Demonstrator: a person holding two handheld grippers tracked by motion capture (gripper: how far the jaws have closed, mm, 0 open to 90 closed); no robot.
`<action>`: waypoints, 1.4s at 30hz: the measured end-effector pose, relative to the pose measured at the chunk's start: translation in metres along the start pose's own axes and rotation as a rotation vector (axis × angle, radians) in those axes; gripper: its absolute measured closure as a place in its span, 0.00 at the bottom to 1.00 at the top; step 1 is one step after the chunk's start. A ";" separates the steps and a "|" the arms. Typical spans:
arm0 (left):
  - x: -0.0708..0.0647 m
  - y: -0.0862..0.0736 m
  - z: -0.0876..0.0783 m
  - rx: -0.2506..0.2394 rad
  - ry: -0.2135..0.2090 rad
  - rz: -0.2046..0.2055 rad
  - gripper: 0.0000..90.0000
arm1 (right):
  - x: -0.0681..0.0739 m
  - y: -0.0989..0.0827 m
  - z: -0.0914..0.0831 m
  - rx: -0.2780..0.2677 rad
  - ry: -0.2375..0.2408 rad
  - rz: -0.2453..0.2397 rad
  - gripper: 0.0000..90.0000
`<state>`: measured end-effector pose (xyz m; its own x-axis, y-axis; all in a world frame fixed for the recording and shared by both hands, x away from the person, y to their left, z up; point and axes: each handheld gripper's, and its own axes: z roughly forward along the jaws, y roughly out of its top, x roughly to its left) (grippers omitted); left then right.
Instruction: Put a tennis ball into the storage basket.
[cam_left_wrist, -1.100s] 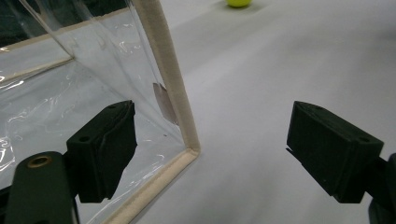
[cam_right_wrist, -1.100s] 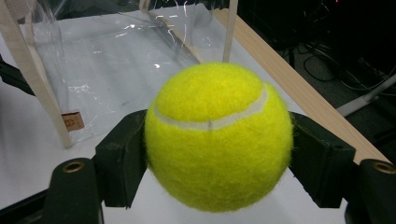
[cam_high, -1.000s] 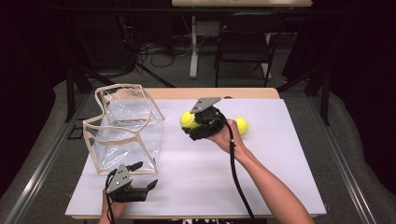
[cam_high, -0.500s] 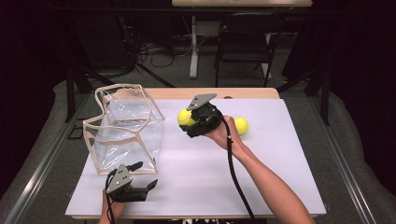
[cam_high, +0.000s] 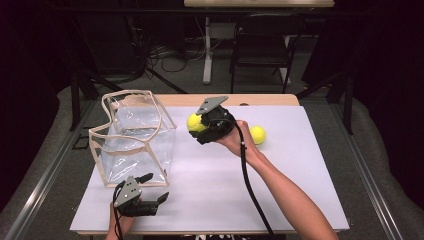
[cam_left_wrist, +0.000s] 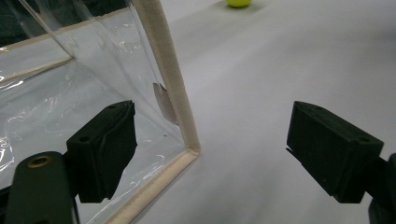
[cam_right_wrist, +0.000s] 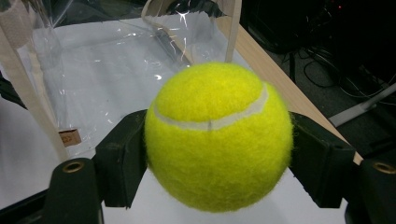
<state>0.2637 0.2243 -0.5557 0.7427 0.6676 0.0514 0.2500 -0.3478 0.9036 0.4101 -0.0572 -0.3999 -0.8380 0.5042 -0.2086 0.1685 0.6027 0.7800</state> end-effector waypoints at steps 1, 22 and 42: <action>0.000 0.000 0.000 -0.001 0.000 0.000 0.18 | 0.000 0.001 0.000 0.001 0.000 -0.001 0.29; 0.001 0.000 -0.001 -0.001 0.001 0.001 0.18 | -0.002 0.020 0.004 -0.004 -0.003 -0.025 0.29; 0.001 0.000 -0.001 -0.003 0.001 0.001 0.18 | -0.003 0.040 0.004 -0.014 -0.014 -0.046 0.29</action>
<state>0.2635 0.2255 -0.5554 0.7421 0.6681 0.0532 0.2473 -0.3468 0.9047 0.4213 -0.0323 -0.3704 -0.8373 0.4849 -0.2527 0.1228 0.6171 0.7773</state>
